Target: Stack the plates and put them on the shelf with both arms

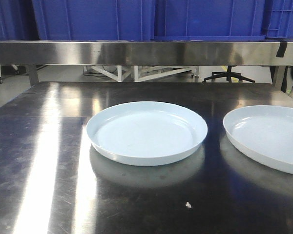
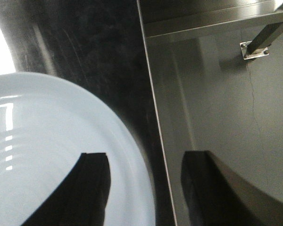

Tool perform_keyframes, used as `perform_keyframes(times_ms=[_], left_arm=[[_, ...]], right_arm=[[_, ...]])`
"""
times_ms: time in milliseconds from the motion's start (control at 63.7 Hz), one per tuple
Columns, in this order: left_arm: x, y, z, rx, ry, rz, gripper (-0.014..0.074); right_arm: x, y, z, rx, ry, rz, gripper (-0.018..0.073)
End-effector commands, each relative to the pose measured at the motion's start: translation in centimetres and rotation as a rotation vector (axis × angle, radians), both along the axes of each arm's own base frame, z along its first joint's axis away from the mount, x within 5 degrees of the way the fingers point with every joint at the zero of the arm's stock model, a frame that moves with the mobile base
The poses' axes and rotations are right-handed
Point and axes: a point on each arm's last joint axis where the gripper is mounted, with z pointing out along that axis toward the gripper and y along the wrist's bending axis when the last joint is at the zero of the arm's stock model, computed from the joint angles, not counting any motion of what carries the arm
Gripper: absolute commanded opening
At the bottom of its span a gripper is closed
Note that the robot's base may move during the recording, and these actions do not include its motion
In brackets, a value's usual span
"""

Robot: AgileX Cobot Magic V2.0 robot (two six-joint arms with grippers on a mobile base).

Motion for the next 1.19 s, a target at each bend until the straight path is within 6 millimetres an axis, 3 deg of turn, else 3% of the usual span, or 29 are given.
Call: perform_keyframes(times_ms=[0, 235, 314, 439, 455, 518, 596, 863, 1020, 1177], left_arm=[[0.4, -0.2, 1.3, -0.026, -0.081, -0.006, 0.0088], [0.4, -0.2, 1.3, -0.026, -0.081, -0.006, 0.0088], [0.4, -0.2, 1.3, -0.026, -0.081, -0.006, 0.0088], [0.4, -0.2, 1.3, -0.026, -0.081, -0.006, 0.0088], [0.4, -0.2, 1.3, -0.026, -0.081, -0.006, 0.0088], [0.4, -0.2, 1.3, -0.026, -0.081, -0.006, 0.0088], [0.4, -0.2, 1.3, -0.026, -0.081, -0.006, 0.0088], [0.4, -0.2, 1.3, -0.026, -0.081, -0.006, 0.0088], [0.4, -0.2, 1.3, -0.026, -0.081, -0.006, 0.0088], [0.4, -0.2, 1.3, -0.026, -0.081, -0.006, 0.0088]], right_arm=[[1.3, -0.3, 1.3, -0.023, -0.078, 0.008, 0.0454], [2.1, -0.4, -0.9, -0.014, 0.002, 0.008, 0.0419], [2.2, -0.4, -1.3, -0.012, 0.023, 0.008, 0.0323], [2.1, -0.5, -1.0, -0.022, 0.027, 0.014, 0.0063], [2.0, -0.5, -0.8, -0.024, 0.024, 0.015, 0.0034], [2.2, -0.5, 0.0, -0.034, 0.002, 0.018, 0.0071], [2.4, -0.6, 1.6, -0.040, -0.041, 0.017, 0.0052], [2.2, 0.5, 9.8, -0.059, -0.257, 0.044, 0.0052], [2.4, 3.8, 11.9, -0.033, -0.287, 0.150, 0.0052], [3.1, 8.3, 12.1, -0.011, -0.295, 0.298, 0.0052]])
